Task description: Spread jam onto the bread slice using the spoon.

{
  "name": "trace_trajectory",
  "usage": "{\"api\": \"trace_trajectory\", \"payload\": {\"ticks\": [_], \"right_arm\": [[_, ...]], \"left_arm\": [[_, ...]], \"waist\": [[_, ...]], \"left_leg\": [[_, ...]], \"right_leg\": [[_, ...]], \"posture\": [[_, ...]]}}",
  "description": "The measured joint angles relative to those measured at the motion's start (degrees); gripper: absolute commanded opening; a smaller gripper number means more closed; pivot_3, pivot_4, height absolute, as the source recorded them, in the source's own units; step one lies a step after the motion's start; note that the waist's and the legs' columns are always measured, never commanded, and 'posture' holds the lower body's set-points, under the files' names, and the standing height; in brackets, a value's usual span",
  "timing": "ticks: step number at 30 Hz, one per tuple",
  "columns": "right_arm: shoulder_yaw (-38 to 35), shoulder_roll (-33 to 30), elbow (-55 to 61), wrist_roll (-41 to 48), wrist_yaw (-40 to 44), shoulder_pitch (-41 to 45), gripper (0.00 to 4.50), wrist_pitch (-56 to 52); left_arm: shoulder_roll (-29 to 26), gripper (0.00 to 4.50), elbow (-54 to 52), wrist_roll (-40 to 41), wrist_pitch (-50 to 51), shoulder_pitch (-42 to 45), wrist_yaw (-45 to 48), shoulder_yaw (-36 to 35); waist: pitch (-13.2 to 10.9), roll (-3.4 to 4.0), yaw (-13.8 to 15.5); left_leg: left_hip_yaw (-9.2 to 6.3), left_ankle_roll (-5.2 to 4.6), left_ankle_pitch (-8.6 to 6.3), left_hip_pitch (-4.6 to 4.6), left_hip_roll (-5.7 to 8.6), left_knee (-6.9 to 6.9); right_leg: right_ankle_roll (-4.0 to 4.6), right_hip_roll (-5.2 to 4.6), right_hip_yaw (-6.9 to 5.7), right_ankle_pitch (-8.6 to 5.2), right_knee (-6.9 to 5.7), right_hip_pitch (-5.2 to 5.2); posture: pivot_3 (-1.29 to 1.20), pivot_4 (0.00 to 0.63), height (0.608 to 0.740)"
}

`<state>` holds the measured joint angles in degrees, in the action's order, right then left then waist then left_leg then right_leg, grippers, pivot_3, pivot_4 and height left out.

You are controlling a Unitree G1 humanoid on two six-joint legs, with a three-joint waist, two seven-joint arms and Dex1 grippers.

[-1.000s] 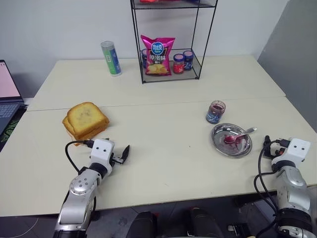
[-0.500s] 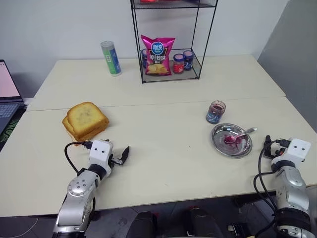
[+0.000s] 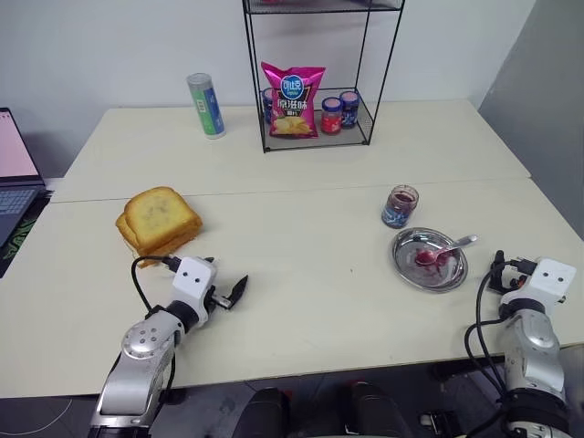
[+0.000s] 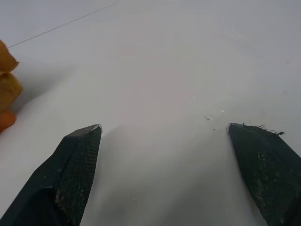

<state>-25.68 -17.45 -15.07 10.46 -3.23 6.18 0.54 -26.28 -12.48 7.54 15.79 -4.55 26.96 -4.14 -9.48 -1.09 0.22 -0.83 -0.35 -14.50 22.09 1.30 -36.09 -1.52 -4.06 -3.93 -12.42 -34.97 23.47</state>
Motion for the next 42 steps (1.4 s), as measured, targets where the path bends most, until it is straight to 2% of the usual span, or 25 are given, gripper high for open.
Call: {"api": "trace_trajectory", "payload": {"ticks": [6, 9, 15, 16, 17, 19, 21, 22, 26, 27, 29, 30, 31, 33, 34, 36, 38, 40, 42], "right_arm": [[0.0, 0.4, 2.1, -0.2, -0.9, -0.9, 4.45, -0.9], [-0.1, 0.0, 5.0, -0.1, -1.4, -0.9, 4.45, -2.8], [-0.9, -6.1, 15.1, 1.8, -1.9, 9.3, 4.45, -10.4], [-0.5, -7.4, 16.3, 1.6, -1.9, 11.4, 4.45, -11.8], [-0.4, -8.5, 17.6, 1.5, -2.1, 13.2, 4.45, -12.9], [0.1, -8.8, 19.2, 1.8, -2.3, 18.2, 4.45, -15.2], [0.9, -8.8, 21.0, 2.2, -2.5, 22.7, 4.45, -16.8], [1.5, -8.8, 21.6, 2.3, -2.5, 24.4, 4.45, -17.5], [3.4, -8.8, 22.4, 2.2, -2.0, 27.6, 4.45, -18.7], [4.6, -8.4, 21.3, 2.1, -1.5, 29.8, 4.45, -19.2], [8.6, -6.6, 19.1, 2.4, 0.6, 37.5, 4.45, -20.5], [9.9, -6.0, 19.1, 2.6, 1.3, 39.4, 4.45, -20.6], [11.3, -5.0, 19.1, 2.8, 2.2, 41.4, 4.45, -20.6], [13.7, -2.0, 19.1, 4.4, 4.6, 43.4, 4.45, -20.4], [15.0, 0.7, 18.6, 5.5, 6.6, 43.4, 4.45, -20.5], [18.2, 4.3, 16.7, 7.5, 9.7, 43.1, 4.45, -21.8], [22.6, 5.2, 15.7, 8.8, 14.8, 41.7, 4.45, -23.3], [26.9, 5.2, 15.7, 9.3, 20.6, 39.8, 4.45, -24.9], [30.0, 4.9, 15.7, 11.2, 26.5, 38.1, 4.45, -26.8]], "left_arm": [[-0.1, 4.5, 0.0, 0.4, 1.2, 1.1, 1.0, 0.4], [0.4, 4.5, -0.2, 3.7, 5.3, 3.5, 1.2, -0.8], [-0.5, 4.5, -0.9, 7.6, 9.7, 11.5, 1.3, -3.4], [-0.6, 4.5, -1.2, 8.5, 10.8, 12.2, 1.3, -3.8], [-0.6, 4.5, -1.4, 9.4, 11.8, 13.1, 1.3, -4.1], [-1.1, 4.5, -2.7, 11.5, 14.0, 14.0, 1.1, -6.1], [-1.3, 4.5, -3.4, 13.2, 15.6, 16.0, 0.1, -9.0], [-1.4, 4.5, -3.8, 14.2, 16.5, 17.1, -0.7, -10.6], [-2.7, 4.5, -5.0, 15.6, 18.1, 18.9, -2.6, -14.2], [-3.1, 4.5, -4.7, 15.8, 18.5, 19.2, -3.2, -15.3], [-4.2, 4.5, -2.9, 15.9, 18.9, 22.4, -6.0, -18.7], [-4.6, 4.5, -2.9, 16.0, 18.9, 23.8, -6.7, -19.6], [-5.0, 4.5, -3.1, 16.3, 18.8, 25.1, -7.6, -20.6], [-5.6, 4.5, -3.9, 16.8, 19.4, 25.5, -9.2, -22.7], [-5.5, 4.5, -3.9, 17.1, 20.5, 25.4, -10.9, -24.3], [-5.4, 4.5, -3.7, 17.1, 22.0, 25.0, -13.2, -26.4], [-5.4, 4.5, -3.7, 17.2, 23.8, 23.6, -15.0, -27.3], [-4.9, 4.5, -3.7, 17.4, 26.3, 21.9, -16.4, -27.9], [-3.6, 4.5, -3.7, 19.4, 28.9, 21.6, -17.2, -29.0]], "waist": [[-0.1, 0.1, 0.1], [-0.4, 0.24, 0.1], [-0.6, 0.49, -0.2], [-0.7, 0.49, -0.5], [-0.8, 0.43, -1.0], [-1.0, 0.48, -1.8], [-1.2, 0.44, -2.1], [-1.3, 0.54, -2.1], [-1.3, 0.62, 0.1], [-1.5, 0.67, 0.2], [-1.9, 0.66, 0.0], [-1.9, 0.61, -0.7], [-1.9, 0.53, -1.3], [-1.9, 0.52, -2.2], [-1.8, 0.54, -2.8], [-1.9, 0.56, -2.6], [-1.9, 0.56, -1.8], [-1.9, 0.54, -1.5], [-1.9, 0.54, -1.2]], "left_leg": [[0.0, 0.0, 0.0, 0.08, 0.0, 0.0], [0.02, -0.01, 0.01, 0.34, 0.0, -0.08], [0.05, -0.03, 0.03, 0.71, 0.04, -0.37], [-0.47, -0.07, 0.08, 0.9, 0.36, -0.29], [-1.46, -0.19, 0.28, 0.79, 0.97, -0.23], [-3.17, -0.13, 0.51, 0.83, 1.88, -0.26], [-4.9, -0.23, 1.09, 0.87, 3.14, 0.14], [-5.02, -0.02, 1.22, 0.78, 3.09, 0.04], [-5.07, 0.15, 1.3, 0.85, 3.03, 0.1], [-4.86, 0.14, 1.3, 0.85, 3.11, 0.05], [-4.59, 0.11, 1.32, 1.06, 3.26, 0.13], [-5.09, -0.05, 1.51, 0.99, 3.58, 0.23], [-5.66, -0.14, 1.67, 0.81, 4.0, 0.35], [-7.03, -0.24, 1.88, 0.43, 5.1, 0.61], [-7.82, -0.22, 1.9, 0.36, 5.44, 0.55], [-8.13, 0.23, 2.15, 0.64, 5.26, 0.52], [-8.22, 0.74, 2.44, 0.98, 5.22, 0.52], [-8.19, 0.8, 2.41, 1.08, 5.29, 0.49], [-8.14, 0.82, 2.4, 1.13, 5.28, 0.48]], "right_leg": [[-0.13, 0.03, -0.02, 0.07, -0.02, 0.07], [-0.22, 0.05, 0.0, 0.13, -0.08, 0.3], [-0.38, 0.14, 0.02, 0.25, -0.34, 0.59], [-0.37, -0.35, -0.62, 0.24, -0.39, 0.38], [-0.62, -1.0, -1.92, -0.08, -0.7, 0.05], [-1.52, -1.39, -3.19, -0.72, -1.21, -0.46], [-2.89, -2.47, -4.49, -1.55, -1.94, -0.78], [-3.42, -2.53, -4.49, -1.92, -2.22, -0.85], [-2.94, -2.51, -4.29, -1.9, -2.0, -0.96], [-2.08, -2.54, -4.11, -1.75, -1.95, -0.92], [-1.33, -2.67, -3.66, -1.57, -1.99, -0.67], [-1.39, -3.26, -4.3, -1.6, -2.01, -0.92], [-1.81, -3.82, -5.05, -1.86, -2.26, -1.34], [-3.17, -4.24, -5.97, -2.65, -2.9, -2.03], [-4.19, -3.8, -5.04, -3.26, -3.07, -2.14], [-4.26, -2.52, -2.84, -3.43, -2.8, -1.83], [-3.69, -2.14, -1.7, -3.31, -2.89, -1.7], [-1.95, -2.11, -1.0, -3.32, -2.81, -1.68], [-1.61, -2.09, -0.88, -3.33, -2.84, -1.56]], "posture": [[0.0, 0.15, 0.74], [0.0, 0.15, 0.74], [0.0, 0.15, 0.74], [0.0, 0.15, 0.74], [0.0, 0.15, 0.74], [0.0, 0.15, 0.74], [0.0, 0.15, 0.74], [0.0, 0.15, 0.74], [0.0, 0.15, 0.74], [0.0, 0.15, 0.74], [0.0, 0.15, 0.74], [0.0, 0.15, 0.74], [0.0, 0.15, 0.74], [0.0, 0.15, 0.74], [0.0, 0.15, 0.74], [0.0, 0.15, 0.74], [0.0, 0.15, 0.74], [0.0, 0.15, 0.74], [0.0, 0.15, 0.74]]}}
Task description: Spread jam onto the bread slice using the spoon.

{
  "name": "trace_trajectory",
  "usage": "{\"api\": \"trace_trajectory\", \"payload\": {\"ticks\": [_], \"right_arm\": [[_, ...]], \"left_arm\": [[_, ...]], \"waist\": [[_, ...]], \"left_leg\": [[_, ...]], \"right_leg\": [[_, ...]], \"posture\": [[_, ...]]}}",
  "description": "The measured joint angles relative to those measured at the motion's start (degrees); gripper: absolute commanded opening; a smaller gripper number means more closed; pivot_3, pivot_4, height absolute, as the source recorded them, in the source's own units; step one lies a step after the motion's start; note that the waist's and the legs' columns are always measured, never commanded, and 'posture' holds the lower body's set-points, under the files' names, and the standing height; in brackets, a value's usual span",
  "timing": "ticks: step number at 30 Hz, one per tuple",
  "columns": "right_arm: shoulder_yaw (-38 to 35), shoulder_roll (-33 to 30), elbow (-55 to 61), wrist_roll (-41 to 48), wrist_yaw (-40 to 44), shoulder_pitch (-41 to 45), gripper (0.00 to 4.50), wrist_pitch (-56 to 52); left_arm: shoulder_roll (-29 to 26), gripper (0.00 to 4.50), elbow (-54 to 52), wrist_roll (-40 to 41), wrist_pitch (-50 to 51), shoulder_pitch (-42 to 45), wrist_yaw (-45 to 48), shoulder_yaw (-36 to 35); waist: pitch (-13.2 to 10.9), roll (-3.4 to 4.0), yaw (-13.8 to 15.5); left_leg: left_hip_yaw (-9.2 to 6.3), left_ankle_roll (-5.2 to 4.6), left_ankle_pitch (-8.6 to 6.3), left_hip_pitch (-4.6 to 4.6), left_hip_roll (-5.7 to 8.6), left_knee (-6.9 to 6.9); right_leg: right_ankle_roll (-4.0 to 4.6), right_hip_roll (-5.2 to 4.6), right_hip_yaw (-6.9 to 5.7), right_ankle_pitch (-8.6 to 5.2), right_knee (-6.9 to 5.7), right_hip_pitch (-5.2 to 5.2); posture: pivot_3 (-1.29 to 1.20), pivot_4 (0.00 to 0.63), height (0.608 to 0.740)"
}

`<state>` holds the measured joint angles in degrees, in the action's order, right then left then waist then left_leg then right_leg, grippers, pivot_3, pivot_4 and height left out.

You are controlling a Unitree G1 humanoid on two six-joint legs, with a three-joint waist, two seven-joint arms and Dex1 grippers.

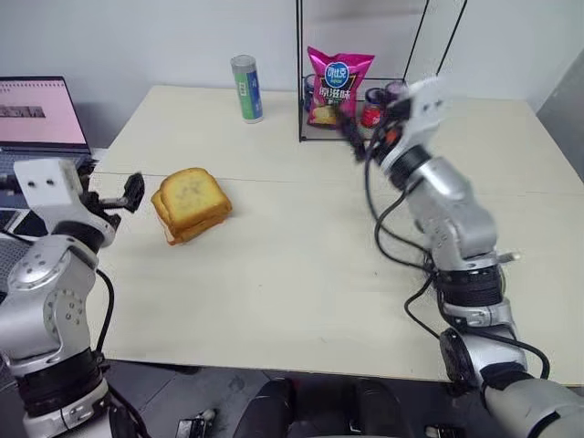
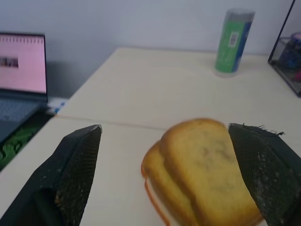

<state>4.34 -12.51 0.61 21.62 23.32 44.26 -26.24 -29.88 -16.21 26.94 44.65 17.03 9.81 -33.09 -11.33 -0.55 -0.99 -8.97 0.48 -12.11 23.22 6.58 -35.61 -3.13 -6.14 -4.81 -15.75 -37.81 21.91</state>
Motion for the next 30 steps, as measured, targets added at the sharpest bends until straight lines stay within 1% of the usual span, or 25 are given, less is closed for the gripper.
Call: {"api": "trace_trajectory", "payload": {"ticks": [3, 4, 8, 13, 16, 19, 21, 24, 26, 27, 30], "right_arm": [[5.6, -1.8, 0.4, 2.3, 10.7, -3.3, 4.45, -2.0], [6.9, -2.4, 0.4, 2.5, 13.0, -4.3, 4.45, -2.7], [8.1, -3.4, 0.4, 2.8, 17.6, -5.5, 4.45, -3.9], [8.0, -3.1, 1.0, 2.3, 17.7, -5.7, 4.45, -4.0], [7.5, -2.9, 2.7, 2.2, 16.8, -7.1, 4.45, -4.6], [7.1, -3.0, 5.3, 2.2, 15.4, -8.6, 4.45, -6.2], [6.9, -3.1, 6.7, 2.2, 14.6, -9.3, 4.45, -7.2], [6.3, -3.3, 8.1, 2.2, 13.6, -10.0, 4.45, -8.4], [5.8, -3.3, 9.3, 2.2, 12.6, -10.6, 4.5, -9.3], [5.7, -3.3, 9.7, 2.2, 12.3, -10.9, 4.5, -9.5], [5.7, -3.2, 10.6, 2.2, 11.4, -11.6, 4.5, -10.3]], "left_arm": [[3.6, 4.5, -0.9, 6.3, 5.6, -0.7, -0.7, -3.2], [4.5, 4.5, -0.9, 7.9, 7.2, -1.1, -1.0, -3.4], [6.0, 4.5, 0.5, 12.4, 10.9, -1.3, -0.9, -3.4], [6.1, 4.5, 7.5, 10.9, 8.5, -0.1, 0.9, 0.5], [5.9, 4.5, 14.0, 8.6, 5.4, 3.8, 1.2, 3.1], [4.6, 4.5, 22.3, 5.7, 1.7, 8.3, 2.6, 5.8], [4.4, 4.5, 25.3, 4.7, -0.1, 9.8, 4.1, 6.8], [3.6, 4.5, 28.6, 3.7, -1.9, 11.4, 5.8, 7.9], [3.2, 4.12, 31.5, 3.1, -3.2, 12.6, 7.4, 8.2], [2.9, 4.02, 32.4, 3.0, -3.7, 12.8, 7.9, 8.5], [2.4, 3.31, 34.0, 2.1, -4.8, 13.1, 9.1, 8.9]], "waist": [[0.0, -0.02, 0.0], [0.0, -0.02, 0.0], [0.0, -0.07, 0.0], [0.0, -0.08, 0.3], [0.0, -0.11, 0.8], [0.0, -0.13, 0.9], [0.0, -0.14, 0.9], [0.0, -0.14, 0.9], [0.1, -0.15, 1.0], [0.1, -0.15, 1.0], [0.1, -0.15, 1.0]], "left_leg": [[0.13, 0.02, -0.04, -0.01, -0.02, -0.01], [0.17, 0.01, -0.05, 0.0, -0.02, -0.01], [0.45, 0.0, -0.05, -0.05, -0.16, -0.02], [0.66, -0.01, -0.06, -0.16, -0.42, -0.01], [0.74, 0.02, -0.05, -0.18, -0.49, -0.01], [0.87, 0.04, -0.05, -0.18, -0.51, -0.01], [1.02, 0.11, -0.03, -0.18, -0.49, -0.01], [1.09, 0.23, 0.03, -0.18, -0.5, 0.0], [1.06, 0.23, 0.03, -0.18, -0.53, 0.0], [1.06, 0.22, 0.02, -0.2, -0.53, 0.0], [1.05, 0.04, -0.06, -0.2, -0.53, -0.03]], "right_leg": [[0.07, 0.06, 0.24, 0.03, -0.06, 0.13], [0.11, 0.08, 0.31, 0.06, -0.08, 0.19], [0.26, 0.26, 0.62, 0.16, -0.19, 0.36], [0.29, 0.56, 0.88, 0.19, -0.2, 0.4], [0.32, 0.63, 0.95, 0.22, -0.22, 0.42], [0.36, 0.67, 1.06, 0.24, -0.2, 0.47], [0.57, 0.65, 1.18, 0.38, -0.17, 0.49], [0.57, 0.64, 1.23, 0.38, -0.16, 0.51], [0.57, 0.64, 1.19, 0.38, -0.19, 0.52], [0.55, 0.64, 1.2, 0.37, -0.2, 0.52], [0.52, 0.65, 1.19, 0.38, -0.23, 0.52]], "posture": [[0.0, 0.15, 0.74], [0.0, 0.15, 0.74], [0.0, 0.15, 0.74], [0.0, 0.15, 0.74], [0.0, 0.15, 0.74], [0.0, 0.15, 0.74], [0.0, 0.15, 0.74], [0.0, 0.15, 0.74], [0.0, 0.15, 0.74], [0.0, 0.15, 0.74], [0.0, 0.15, 0.74]]}}
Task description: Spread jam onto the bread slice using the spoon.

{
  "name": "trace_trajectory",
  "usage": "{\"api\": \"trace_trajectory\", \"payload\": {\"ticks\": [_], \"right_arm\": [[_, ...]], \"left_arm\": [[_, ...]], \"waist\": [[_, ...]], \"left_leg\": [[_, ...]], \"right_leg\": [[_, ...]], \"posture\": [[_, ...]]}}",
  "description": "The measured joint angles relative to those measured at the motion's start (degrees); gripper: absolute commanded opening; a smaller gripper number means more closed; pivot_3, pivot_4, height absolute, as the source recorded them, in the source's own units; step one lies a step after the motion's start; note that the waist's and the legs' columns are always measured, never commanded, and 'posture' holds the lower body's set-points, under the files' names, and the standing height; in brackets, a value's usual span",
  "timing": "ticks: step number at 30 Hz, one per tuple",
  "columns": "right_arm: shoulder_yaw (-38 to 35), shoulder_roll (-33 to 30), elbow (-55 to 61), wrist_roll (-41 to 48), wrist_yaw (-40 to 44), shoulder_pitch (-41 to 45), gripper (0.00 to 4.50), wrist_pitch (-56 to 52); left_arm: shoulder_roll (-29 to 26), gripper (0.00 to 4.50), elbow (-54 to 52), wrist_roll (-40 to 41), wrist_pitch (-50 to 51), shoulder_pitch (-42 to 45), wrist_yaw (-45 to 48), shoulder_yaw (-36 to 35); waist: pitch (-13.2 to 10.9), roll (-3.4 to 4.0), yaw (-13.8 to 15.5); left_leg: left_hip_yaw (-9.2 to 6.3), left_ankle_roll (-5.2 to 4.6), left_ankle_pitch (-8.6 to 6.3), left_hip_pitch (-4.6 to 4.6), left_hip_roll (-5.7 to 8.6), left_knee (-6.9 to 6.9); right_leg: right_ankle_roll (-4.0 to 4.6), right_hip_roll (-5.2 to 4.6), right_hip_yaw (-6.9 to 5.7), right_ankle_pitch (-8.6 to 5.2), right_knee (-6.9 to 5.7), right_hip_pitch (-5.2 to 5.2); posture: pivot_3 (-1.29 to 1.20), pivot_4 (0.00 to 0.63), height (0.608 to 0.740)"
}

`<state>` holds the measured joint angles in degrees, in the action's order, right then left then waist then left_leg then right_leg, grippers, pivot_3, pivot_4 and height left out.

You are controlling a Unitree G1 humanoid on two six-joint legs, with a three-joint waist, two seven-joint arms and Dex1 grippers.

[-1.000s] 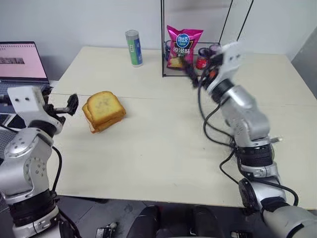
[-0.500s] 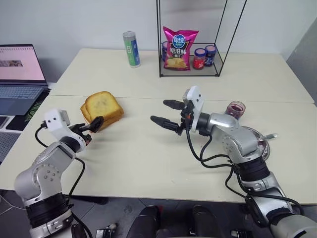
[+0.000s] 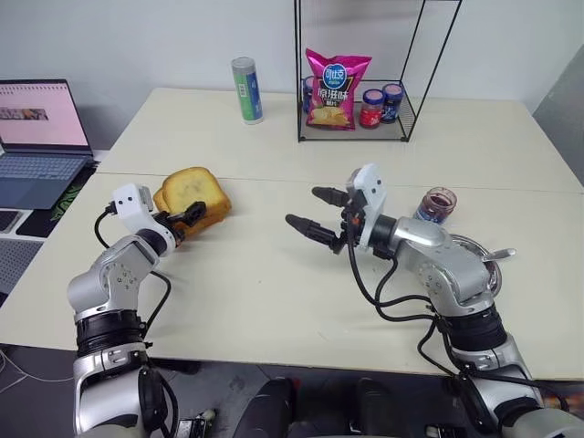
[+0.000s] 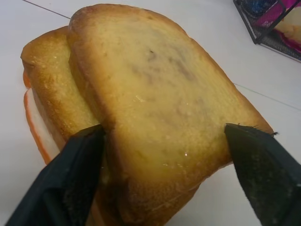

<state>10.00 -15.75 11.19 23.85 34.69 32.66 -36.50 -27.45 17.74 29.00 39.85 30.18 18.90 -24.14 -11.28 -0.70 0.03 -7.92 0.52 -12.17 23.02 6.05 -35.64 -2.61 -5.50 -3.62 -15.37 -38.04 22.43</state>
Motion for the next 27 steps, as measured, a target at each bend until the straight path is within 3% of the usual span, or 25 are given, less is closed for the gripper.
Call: {"api": "trace_trajectory", "payload": {"ticks": [4, 17, 21, 27], "right_arm": [[-0.4, 0.1, 0.2, 0.0, -0.8, 0.0, 4.5, -0.4], [-1.4, 0.7, 0.2, 0.0, -1.1, 0.0, 4.5, -0.3], [-1.5, 0.9, -0.4, 0.0, -1.0, 0.0, 4.5, 0.0], [-2.8, 0.6, -0.4, 0.2, -0.9, 0.0, 4.5, 0.3]], "left_arm": [[0.0, 2.46, 0.7, -0.2, -0.4, 0.3, 0.7, 0.2], [0.0, 0.32, 0.5, 0.0, -0.3, 0.3, 0.4, 0.0], [0.0, 0.06, -0.4, 0.5, 0.3, 0.3, -1.0, -0.9], [-0.5, 0.06, -4.9, 2.6, 2.7, 2.0, -3.1, -2.5]], "waist": [[0.0, 0.0, 0.1], [0.0, -0.01, 0.0], [0.0, -0.01, -0.1], [0.0, -0.06, -0.2]], "left_leg": [[0.0, -0.01, 0.0, 0.01, 0.01, -0.06], [0.02, 0.0, 0.0, 0.0, 0.0, -0.08], [0.02, 0.0, 0.0, 0.01, -0.02, -0.08], [0.07, 0.07, 0.03, 0.06, -0.02, -0.07]], "right_leg": [[-0.04, 0.0, 0.01, 0.03, 0.02, -0.02], [0.02, 0.0, 0.02, 0.07, 0.01, -0.02], [0.03, 0.02, 0.03, 0.08, 0.01, 0.0], [0.03, 0.03, 0.06, 0.08, 0.03, 0.05]], "posture": [[0.0, 0.15, 0.74], [0.0, 0.15, 0.74], [0.0, 0.15, 0.74], [0.0, 0.15, 0.74]]}}
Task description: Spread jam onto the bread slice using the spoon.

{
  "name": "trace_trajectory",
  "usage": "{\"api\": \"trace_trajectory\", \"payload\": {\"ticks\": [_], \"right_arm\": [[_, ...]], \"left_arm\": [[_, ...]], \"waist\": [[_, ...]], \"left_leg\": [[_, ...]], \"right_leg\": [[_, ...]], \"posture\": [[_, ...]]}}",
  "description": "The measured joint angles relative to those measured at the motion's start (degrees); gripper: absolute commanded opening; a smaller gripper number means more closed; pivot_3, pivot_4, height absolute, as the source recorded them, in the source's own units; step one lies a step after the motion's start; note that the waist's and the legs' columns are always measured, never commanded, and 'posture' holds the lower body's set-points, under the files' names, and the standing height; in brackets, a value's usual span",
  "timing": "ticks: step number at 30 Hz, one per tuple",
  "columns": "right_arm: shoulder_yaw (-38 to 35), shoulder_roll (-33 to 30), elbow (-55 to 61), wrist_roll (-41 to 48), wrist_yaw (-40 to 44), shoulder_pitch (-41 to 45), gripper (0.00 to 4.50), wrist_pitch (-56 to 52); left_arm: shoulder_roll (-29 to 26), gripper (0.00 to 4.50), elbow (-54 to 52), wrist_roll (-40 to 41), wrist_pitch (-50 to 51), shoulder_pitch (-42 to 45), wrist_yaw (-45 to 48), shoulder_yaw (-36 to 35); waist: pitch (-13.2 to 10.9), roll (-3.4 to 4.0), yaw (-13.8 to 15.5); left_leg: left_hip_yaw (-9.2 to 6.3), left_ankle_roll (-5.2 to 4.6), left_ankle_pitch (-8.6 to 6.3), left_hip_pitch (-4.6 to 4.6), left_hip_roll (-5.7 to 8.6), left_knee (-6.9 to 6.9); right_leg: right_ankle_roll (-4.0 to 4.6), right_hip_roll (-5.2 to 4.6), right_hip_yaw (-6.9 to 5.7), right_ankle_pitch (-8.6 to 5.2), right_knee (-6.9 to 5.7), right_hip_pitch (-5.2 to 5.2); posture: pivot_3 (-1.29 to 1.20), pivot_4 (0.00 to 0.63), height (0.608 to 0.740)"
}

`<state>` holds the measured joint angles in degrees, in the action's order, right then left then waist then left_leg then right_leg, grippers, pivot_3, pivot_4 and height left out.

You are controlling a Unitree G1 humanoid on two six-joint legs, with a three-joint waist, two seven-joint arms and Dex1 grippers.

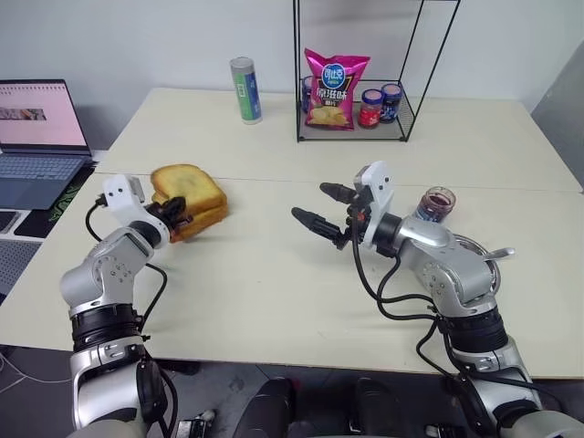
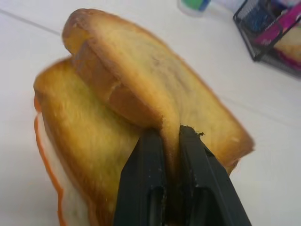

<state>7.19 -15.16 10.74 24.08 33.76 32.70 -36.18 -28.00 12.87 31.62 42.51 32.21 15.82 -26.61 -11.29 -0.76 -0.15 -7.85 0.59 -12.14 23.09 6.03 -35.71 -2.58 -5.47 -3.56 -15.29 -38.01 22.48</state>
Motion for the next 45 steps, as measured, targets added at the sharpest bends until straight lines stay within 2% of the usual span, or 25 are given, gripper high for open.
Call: {"api": "trace_trajectory", "payload": {"ticks": [8, 12, 14, 17, 20, 26, 30, 32, 38, 45], "right_arm": [[-5.5, -6.4, 5.0, 5.3, 2.0, -1.8, 4.5, -4.7], [-8.2, -11.5, 11.3, 10.3, 3.1, -4.9, 4.5, -10.1], [-10.1, -14.3, 14.5, 13.1, 3.5, -6.6, 4.5, -13.0], [-12.3, -18.3, 18.9, 17.1, 3.7, -10.0, 4.5, -17.2], [-12.8, -19.8, 22.2, 20.3, 3.6, -13.1, 4.5, -20.0], [-12.3, -19.2, 23.8, 22.1, 1.0, -15.5, 4.5, -21.0], [-11.4, -19.0, 23.6, 21.7, -0.2, -15.9, 4.5, -20.6], [-11.2, -19.0, 23.0, 21.0, -0.5, -15.9, 4.5, -20.1], [-10.5, -19.0, 21.9, 19.6, -0.5, -16.8, 4.5, -18.1], [-10.9, -19.0, 21.3, 18.7, -0.6, -19.4, 4.5, -16.4]], "left_arm": [[-4.4, 0.06, -19.2, 13.9, 14.2, 1.6, 8.7, 3.0], [-3.7, 0.06, -27.9, 20.4, 20.8, -0.6, 10.8, 8.0], [-1.3, 0.06, -30.8, 21.7, 22.5, -4.5, 10.1, 11.0], [1.2, 0.06, -33.5, 21.3, 23.3, -12.0, 9.7, 17.0], [3.8, 0.06, -33.6, 18.6, 21.9, -15.7, 8.7, 21.6], [8.5, 0.06, -28.1, 9.3, 14.7, -15.3, 7.0, 28.9], [8.4, 0.06, -25.6, 5.2, 12.0, -14.2, 7.5, 31.1], [8.0, 0.7, -24.2, 3.0, 9.9, -14.2, 7.8, 32.1], [7.8, 1.81, -24.1, 2.1, 8.6, -14.9, 8.5, 30.9], [4.7, 3.15, -29.1, 2.7, 11.0, -17.1, 8.6, 28.0]], "waist": [[0.0, -0.02, 0.0], [0.0, -0.02, 0.0], [0.0, -0.02, -0.1], [0.0, -0.02, -0.1], [0.0, -0.03, 0.2], [0.0, -0.03, 0.7], [0.0, -0.02, 0.7], [0.0, -0.02, 0.7], [0.0, -0.02, 0.7], [0.0, -0.02, 0.7]], "left_leg": [[0.08, 0.12, 0.07, 0.16, 0.02, -0.04], [0.13, 0.1, 0.06, 0.15, 0.0, -0.02], [0.2, -0.08, -0.05, 0.13, -0.02, -0.03], [0.25, -0.14, -0.08, 0.14, -0.06, -0.03], [0.3, -0.18, -0.09, 0.18, -0.17, -0.04], [0.45, -0.21, -0.07, 0.21, -0.55, -0.26], [0.47, -0.21, -0.05, 0.19, -0.62, -0.26], [0.49, -0.2, -0.06, 0.2, -0.62, -0.25], [0.49, -0.21, -0.06, 0.3, -0.61, -0.25], [0.47, -0.21, -0.06, 0.29, -0.62, -0.26]], "right_leg": [[0.01, -0.01, 0.08, 0.01, 0.01, 0.14], [0.01, -0.01, 0.14, 0.01, 0.0, 0.14], [0.01, -0.01, 0.22, 0.01, 0.0, 0.15], [0.02, 0.0, 0.24, 0.0, 0.0, 0.15], [0.1, 0.03, 0.17, 0.02, 0.03, 0.15], [0.18, 0.36, 0.13, 0.25, 0.15, 0.1], [0.18, 0.43, 0.14, 0.28, 0.14, 0.12], [0.19, 0.43, 0.15, 0.28, 0.16, 0.13], [0.19, 0.43, 0.15, 0.28, 0.22, 0.19], [0.18, 0.44, 0.15, 0.28, 0.21, 0.19]], "posture": [[0.0, 0.15, 0.74], [0.0, 0.15, 0.74], [0.0, 0.15, 0.74], [0.0, 0.15, 0.74], [0.0, 0.15, 0.74], [0.0, 0.15, 0.74], [0.0, 0.15, 0.74], [0.0, 0.15, 0.74], [0.0, 0.15, 0.74], [0.0, 0.15, 0.74]]}}
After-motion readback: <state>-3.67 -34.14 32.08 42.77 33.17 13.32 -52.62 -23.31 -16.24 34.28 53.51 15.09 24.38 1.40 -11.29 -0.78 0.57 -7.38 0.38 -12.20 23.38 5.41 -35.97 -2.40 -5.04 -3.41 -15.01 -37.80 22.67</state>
